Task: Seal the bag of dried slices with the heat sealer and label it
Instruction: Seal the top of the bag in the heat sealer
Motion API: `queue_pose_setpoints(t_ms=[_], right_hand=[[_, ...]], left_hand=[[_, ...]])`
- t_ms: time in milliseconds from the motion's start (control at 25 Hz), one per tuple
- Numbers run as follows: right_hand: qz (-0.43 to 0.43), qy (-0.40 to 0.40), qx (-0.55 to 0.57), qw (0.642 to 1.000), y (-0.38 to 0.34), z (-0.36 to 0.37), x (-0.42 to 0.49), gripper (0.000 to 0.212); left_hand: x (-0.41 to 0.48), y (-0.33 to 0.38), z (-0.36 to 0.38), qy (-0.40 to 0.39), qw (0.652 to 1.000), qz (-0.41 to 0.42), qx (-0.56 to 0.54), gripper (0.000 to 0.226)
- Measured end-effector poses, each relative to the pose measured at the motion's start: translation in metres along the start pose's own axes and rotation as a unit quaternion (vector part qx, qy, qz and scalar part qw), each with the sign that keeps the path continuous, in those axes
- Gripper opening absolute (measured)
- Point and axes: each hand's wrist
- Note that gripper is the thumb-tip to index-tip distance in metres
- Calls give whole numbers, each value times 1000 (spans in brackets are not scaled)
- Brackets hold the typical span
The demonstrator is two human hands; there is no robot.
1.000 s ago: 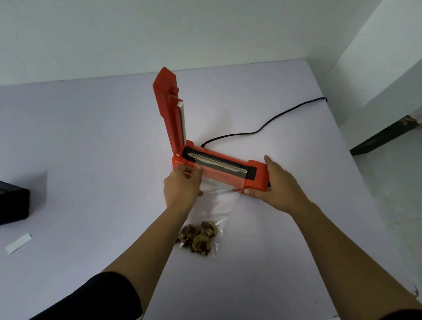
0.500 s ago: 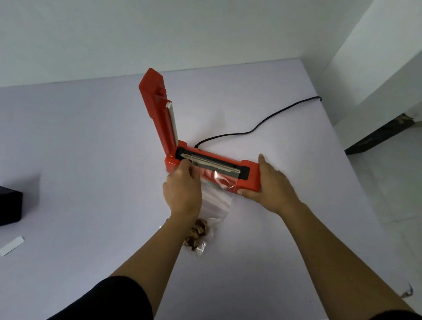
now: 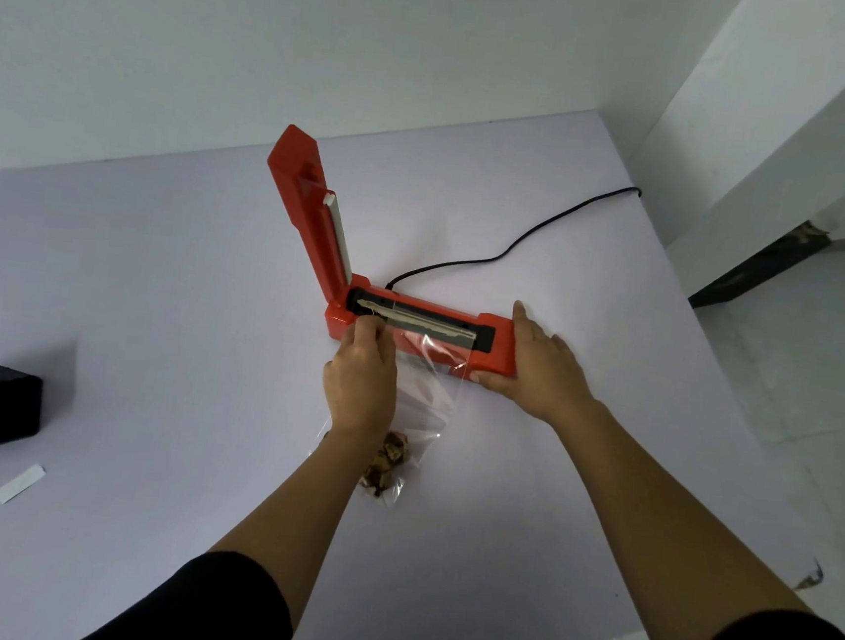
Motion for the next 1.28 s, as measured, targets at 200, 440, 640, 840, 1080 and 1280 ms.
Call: queue_pose_setpoints(t_ms=[200,440,640,840,1080,1280], right_hand=[[-8,6,0,1000,1,-1,0,105],[-14,8,-7,1000,2,-1,-1,102],[-21,9,-6,1000,3,0,0,100],[-31,11,0,999,7,-1,3,92],[-40,0,-12,999,9,0,4,84],[-53,-10,-55,997,8,-8,3,84]], left_hand=[[5,-10,2,-76,995,-47,-48,19],[6,-9,-3,-110,991,-35,-64,15],[1,-11,-2,-105,992,-16,-67,13],[0,-11,-2,-106,991,4,-82,11],[-2,-16,-7,-116,987,-10,-114,14],[9,-21,-12,-191,972,-35,-134,20]])
Point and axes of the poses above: each hand's wrist, its own x-axis towards the middle knuckle, its own z-axis out of the palm, y = z × x, and after that the axes turned 14 degrees about x, right-handed
